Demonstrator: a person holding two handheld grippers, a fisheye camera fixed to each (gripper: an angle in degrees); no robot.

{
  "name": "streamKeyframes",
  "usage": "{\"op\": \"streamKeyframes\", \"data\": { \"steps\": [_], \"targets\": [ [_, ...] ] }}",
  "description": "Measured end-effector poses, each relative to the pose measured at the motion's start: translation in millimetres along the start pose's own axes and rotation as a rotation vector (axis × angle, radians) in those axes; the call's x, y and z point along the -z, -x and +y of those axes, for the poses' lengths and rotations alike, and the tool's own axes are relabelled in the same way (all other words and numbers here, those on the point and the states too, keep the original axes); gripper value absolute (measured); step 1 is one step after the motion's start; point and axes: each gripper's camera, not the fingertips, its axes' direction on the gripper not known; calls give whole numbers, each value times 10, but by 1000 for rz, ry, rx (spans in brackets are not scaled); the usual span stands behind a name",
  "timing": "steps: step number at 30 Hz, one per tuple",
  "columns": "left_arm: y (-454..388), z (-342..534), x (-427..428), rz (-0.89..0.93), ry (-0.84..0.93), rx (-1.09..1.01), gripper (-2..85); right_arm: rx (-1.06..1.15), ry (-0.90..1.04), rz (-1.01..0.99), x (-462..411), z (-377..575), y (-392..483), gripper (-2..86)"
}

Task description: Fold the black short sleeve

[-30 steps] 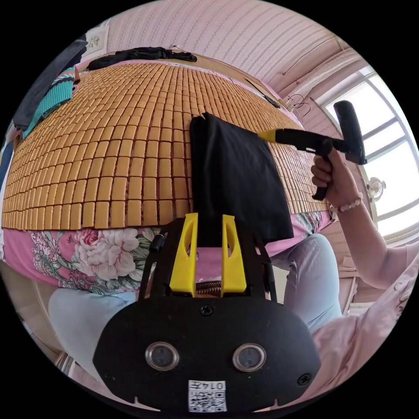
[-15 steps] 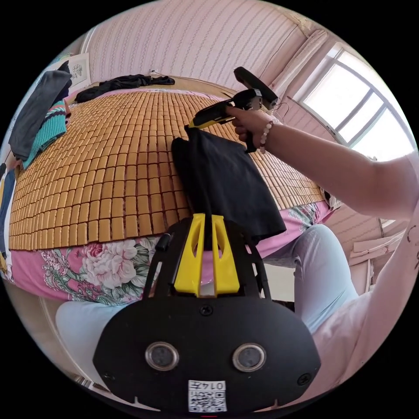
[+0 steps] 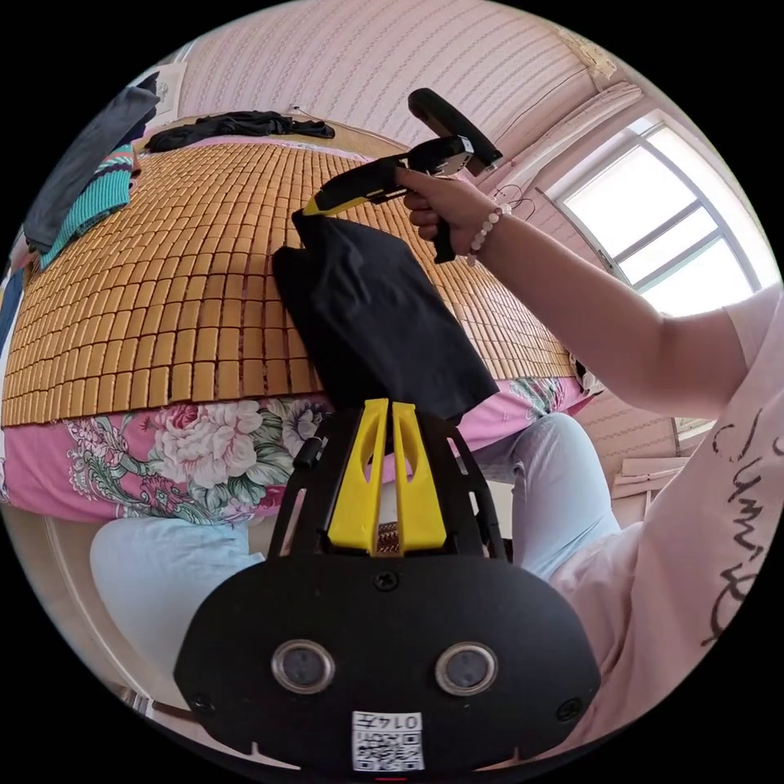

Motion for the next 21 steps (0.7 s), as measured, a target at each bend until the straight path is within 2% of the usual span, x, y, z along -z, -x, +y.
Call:
{"op": "streamKeyframes", "data": {
  "steps": [4,8,12,14,21],
  "targets": [
    [58,52,163,87,-22,53,-10,41,-21,48,1,-124,206,9],
    [44,110,148,78,11,60,-8,110,-30,33,-31,-248,481,11],
    [97,101,-34,49,93,109,2,149,107,10,-528,-433,649,22],
    [186,16,-146,64,145,169,37,149,153,38,-701,-474,700,38],
    [290,-117,-87,72,89,260,86,119,35,165,-477,-462,1002,60]
  ]
}}
